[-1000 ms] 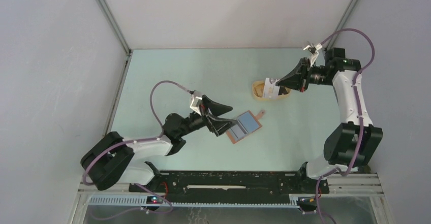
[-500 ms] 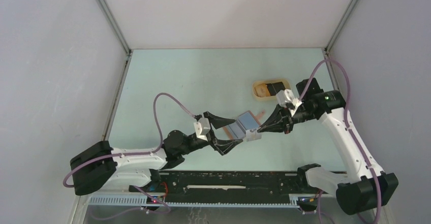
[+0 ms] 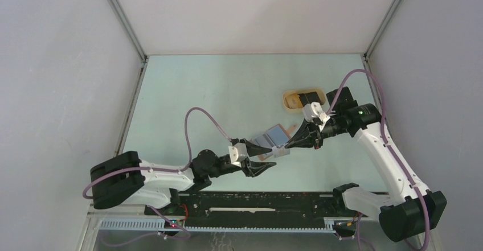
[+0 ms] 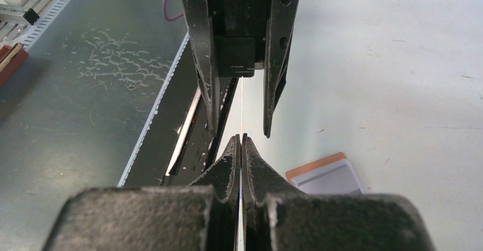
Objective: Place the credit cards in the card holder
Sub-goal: Pick up the credit card from the storage box.
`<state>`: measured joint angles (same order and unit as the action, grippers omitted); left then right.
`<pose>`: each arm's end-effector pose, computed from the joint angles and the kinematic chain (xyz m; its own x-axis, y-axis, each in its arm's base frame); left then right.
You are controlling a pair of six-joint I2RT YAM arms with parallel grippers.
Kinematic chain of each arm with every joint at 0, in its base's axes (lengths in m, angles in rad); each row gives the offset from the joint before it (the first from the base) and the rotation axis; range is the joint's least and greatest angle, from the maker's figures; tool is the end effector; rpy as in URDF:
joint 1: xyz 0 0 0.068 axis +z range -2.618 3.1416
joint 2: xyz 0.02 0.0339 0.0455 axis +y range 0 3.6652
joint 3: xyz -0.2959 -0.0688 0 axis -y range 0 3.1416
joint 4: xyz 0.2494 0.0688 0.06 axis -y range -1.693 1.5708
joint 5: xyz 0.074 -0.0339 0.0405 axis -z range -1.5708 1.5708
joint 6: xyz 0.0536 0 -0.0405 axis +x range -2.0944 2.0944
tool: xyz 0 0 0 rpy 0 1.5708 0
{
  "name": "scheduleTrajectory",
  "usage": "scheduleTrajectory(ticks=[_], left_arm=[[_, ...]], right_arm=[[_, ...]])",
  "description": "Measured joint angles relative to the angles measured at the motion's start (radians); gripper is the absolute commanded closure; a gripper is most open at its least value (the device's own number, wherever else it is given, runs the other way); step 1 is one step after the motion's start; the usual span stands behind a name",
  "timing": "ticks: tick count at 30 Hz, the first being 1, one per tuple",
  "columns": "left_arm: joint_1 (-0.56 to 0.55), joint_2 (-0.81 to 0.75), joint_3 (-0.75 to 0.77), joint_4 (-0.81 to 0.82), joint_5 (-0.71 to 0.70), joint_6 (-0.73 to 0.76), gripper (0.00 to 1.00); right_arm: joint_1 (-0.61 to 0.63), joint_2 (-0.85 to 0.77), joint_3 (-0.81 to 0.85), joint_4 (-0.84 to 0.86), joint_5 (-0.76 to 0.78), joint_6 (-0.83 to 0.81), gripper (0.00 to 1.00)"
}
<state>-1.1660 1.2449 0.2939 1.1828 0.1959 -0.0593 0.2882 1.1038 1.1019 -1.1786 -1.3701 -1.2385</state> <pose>0.0858 -0.2267 0.2547 0.0325 -0.2234 -0.9742 0.9799 0.1993 -0.0130 0.1466 0.0983 0.3589 0.1022 -0.1663 -0.9808 -0.9732 -0.2207 -0.0640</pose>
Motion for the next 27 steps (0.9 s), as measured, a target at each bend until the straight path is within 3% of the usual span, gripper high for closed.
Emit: scheduleTrajectory(ticks=[3,12,15,18,19,21,24,27], left_arm=[[0.000,0.031,0.001,0.006,-0.002,0.000,0.53],[0.000,0.085,0.027,0.011,-0.010,-0.001,0.53],[0.000,0.093,0.032,0.028,-0.011,-0.001,0.65],[0.000,0.104,0.033,0.039,-0.011,0.000,0.96],[0.000,0.108,0.034,0.039,-0.011,-0.005,0.99],[0.000,0.116,0.039,0.042,-0.011,-0.007,1.00],[0.000,0.122,0.039,0.043,-0.019,-0.018,1.00],[0.003,0.124,0.039,0.056,-0.030,-0.039,1.00]], right_arm=[[0.007,0.007,0.000,0.008,0.001,0.011,1.00],[0.039,0.034,-0.004,0.051,0.028,0.061,1.00],[0.049,0.040,-0.005,0.064,0.037,0.079,1.00],[0.055,0.050,-0.006,0.072,0.045,0.091,1.00],[0.057,0.053,-0.007,0.074,0.047,0.094,1.00],[0.061,0.058,-0.008,0.077,0.051,0.103,0.90],[0.061,0.062,-0.008,0.085,0.056,0.134,0.64],[0.065,0.069,-0.009,0.112,0.068,0.191,0.56]])
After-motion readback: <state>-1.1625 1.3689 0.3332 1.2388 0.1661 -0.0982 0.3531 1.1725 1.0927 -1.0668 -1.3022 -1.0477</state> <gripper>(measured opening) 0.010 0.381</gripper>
